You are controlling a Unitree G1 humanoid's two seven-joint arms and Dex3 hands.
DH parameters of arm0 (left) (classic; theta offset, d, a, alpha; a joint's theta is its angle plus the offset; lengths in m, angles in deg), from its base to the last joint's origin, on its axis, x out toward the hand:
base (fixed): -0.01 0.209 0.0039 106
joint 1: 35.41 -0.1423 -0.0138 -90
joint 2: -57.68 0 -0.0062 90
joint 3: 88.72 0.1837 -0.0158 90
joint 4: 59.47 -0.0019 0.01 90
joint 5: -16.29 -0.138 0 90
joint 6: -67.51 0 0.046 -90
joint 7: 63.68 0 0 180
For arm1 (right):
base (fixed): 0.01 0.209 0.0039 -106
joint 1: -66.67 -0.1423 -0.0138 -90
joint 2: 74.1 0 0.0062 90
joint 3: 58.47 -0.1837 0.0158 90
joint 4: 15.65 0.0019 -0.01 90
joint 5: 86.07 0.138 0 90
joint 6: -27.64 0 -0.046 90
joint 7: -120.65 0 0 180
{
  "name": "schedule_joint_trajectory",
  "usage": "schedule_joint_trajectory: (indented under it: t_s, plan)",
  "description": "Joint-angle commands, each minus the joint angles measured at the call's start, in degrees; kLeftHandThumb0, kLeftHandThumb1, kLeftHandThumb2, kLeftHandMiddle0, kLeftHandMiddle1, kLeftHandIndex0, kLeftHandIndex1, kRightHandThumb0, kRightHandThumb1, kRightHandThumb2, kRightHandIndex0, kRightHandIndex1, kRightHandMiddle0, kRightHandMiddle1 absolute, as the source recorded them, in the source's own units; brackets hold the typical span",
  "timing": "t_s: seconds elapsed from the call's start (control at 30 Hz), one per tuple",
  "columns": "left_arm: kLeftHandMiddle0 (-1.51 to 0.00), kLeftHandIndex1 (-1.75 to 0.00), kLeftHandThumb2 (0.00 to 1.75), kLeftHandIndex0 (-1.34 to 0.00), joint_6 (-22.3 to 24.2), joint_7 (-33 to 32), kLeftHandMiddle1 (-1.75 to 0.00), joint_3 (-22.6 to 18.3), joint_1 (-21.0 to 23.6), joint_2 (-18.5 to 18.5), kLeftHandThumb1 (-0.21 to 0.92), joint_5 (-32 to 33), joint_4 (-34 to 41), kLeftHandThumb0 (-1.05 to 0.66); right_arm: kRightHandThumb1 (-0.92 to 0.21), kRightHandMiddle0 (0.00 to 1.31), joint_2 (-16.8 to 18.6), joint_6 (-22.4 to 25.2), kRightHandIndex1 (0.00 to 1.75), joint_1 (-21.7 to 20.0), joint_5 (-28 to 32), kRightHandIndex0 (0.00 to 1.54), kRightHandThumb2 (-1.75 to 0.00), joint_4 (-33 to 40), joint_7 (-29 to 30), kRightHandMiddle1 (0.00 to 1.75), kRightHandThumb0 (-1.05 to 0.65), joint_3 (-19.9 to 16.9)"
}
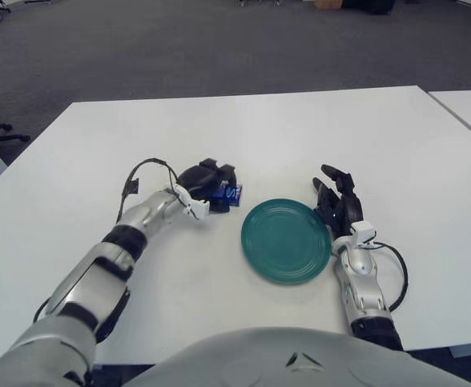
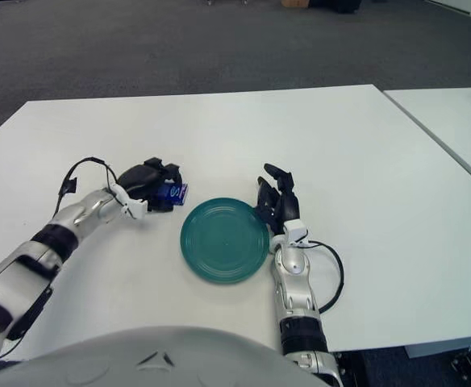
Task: Put the gum into the plate.
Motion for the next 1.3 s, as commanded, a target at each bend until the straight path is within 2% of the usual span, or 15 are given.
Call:
schedule_joint_trajectory:
  t_s: [0.0,0.1,0.3,0.6,0.97,1.03,1.13,1.27]
  plan:
    - [-0.73,-1.74,1.37,-0.58,0.53,-2.04,-1.59,0.98,0.43,-0.13,0.19,-0.66,-2.41,-0.07,-0.92,0.00,0.32,2.63,0.08,2.02,1.69,0.50,-0.84,-3.00,-0.34,0.92,-0.56,-0.79]
    - [-0.79,-1.74,1.50,-0.61,0.04,-2.89,-1.59,1.25,0.14,-0.32,0.10,-0.35,-2.16,-0.02,-0.92,0.00,0.38,2.59,0.07,2.13,1.99,0.48,-0.85,-2.87,-0.54,0.92,-0.56,-1.00]
    - [-0.83,-1.75,1.62,-0.65,-0.61,-2.55,-1.64,0.83,-0.17,-0.06,0.02,1.48,-2.36,0.00,-0.92,0.00,0.40,2.44,0.06,2.30,2.35,0.47,-0.85,-2.69,-0.52,0.92,-0.56,-1.20]
    - [-0.82,-1.75,1.66,-0.65,-1.01,-3.85,-1.71,0.83,-0.72,-0.73,0.01,2.05,-1.25,0.00,-0.92,0.00,0.20,2.52,0.08,2.58,2.73,0.49,-0.84,-2.56,-0.87,0.94,-0.54,-1.65]
    - [-0.79,-1.75,1.63,-0.61,-1.97,-7.27,-1.73,0.77,-1.11,-1.64,0.05,1.32,-0.81,0.00,-0.92,0.00,0.23,3.43,0.05,3.08,3.98,0.45,-0.87,-2.32,-1.85,0.85,-0.54,-2.15]
    - [-0.78,-1.75,1.61,-0.60,-2.38,-6.56,-1.73,0.06,-1.20,-2.69,0.06,1.91,1.15,0.00,-0.92,0.00,0.04,3.59,0.05,3.24,4.20,0.44,-0.87,-2.13,-2.00,0.84,-0.54,-2.28]
    - [-0.79,-1.74,1.63,-0.61,-1.16,-2.24,-1.74,-4.82,-3.09,-5.08,0.04,6.25,14.79,0.00,-0.92,0.00,-0.53,3.18,0.04,3.22,4.31,0.43,-0.87,-2.47,-2.26,0.82,-0.53,-2.67]
    - [-0.77,-1.72,1.60,-0.61,1.34,0.52,-1.74,-9.12,-5.55,-5.69,0.06,9.30,26.31,0.00,-0.92,0.00,-0.75,2.00,0.04,3.42,3.85,0.44,-0.87,-2.23,-1.84,0.84,-0.53,-2.83]
